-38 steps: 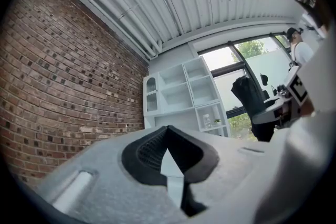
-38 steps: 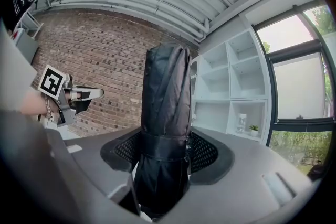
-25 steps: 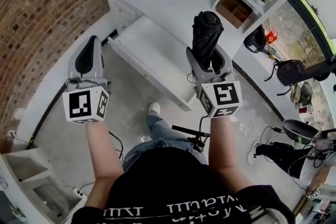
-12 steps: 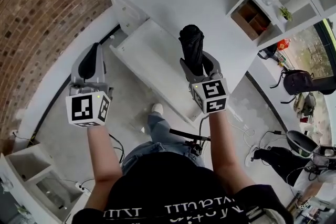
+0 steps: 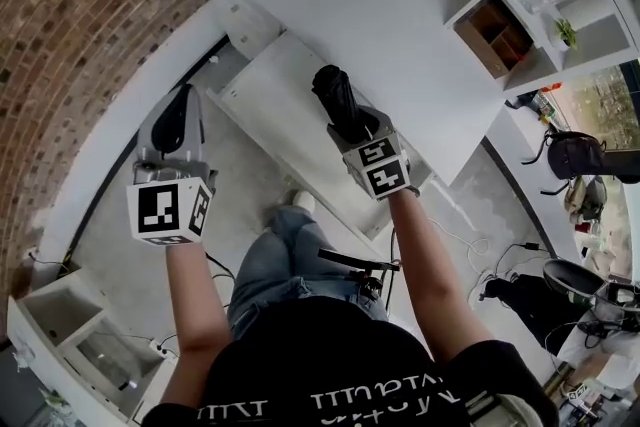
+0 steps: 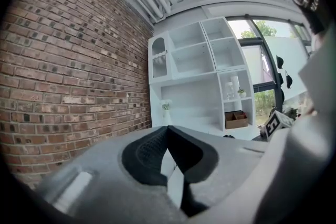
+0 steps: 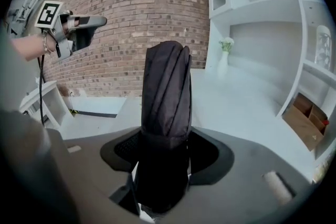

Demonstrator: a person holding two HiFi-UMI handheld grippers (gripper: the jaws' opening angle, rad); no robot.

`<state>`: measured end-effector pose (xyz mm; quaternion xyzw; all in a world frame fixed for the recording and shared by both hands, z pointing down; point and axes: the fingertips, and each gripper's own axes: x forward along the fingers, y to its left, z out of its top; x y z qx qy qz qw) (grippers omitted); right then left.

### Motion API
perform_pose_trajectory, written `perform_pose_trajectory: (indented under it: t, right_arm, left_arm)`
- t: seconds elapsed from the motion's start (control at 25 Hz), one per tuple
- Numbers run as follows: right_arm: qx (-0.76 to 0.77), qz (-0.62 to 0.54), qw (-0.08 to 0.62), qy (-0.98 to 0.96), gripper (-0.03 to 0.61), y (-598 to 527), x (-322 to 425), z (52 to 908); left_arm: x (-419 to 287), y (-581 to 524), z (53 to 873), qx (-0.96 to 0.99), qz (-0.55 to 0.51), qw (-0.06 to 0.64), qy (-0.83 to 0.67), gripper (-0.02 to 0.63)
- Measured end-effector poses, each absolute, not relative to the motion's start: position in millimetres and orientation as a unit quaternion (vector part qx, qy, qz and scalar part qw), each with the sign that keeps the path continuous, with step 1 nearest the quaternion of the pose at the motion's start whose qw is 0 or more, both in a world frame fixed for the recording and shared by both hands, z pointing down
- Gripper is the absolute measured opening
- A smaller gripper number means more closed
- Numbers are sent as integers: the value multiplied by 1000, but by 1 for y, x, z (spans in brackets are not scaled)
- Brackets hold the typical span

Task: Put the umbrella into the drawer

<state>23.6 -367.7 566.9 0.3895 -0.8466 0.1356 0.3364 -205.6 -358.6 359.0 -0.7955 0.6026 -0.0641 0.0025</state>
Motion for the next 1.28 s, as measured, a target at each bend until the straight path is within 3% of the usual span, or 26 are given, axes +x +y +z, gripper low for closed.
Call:
perform_pose_trajectory:
  t: [0.48,1.28]
  right_arm:
    - [305,175,481,-803,259,-366,9,670]
    - [287,221,545,-756,268,-381,-3,751]
  left_arm:
    - [-198,-382,382,-819,-89,-13,567,2]
    - [-208,-405,418,-828,-118,-42,547,2]
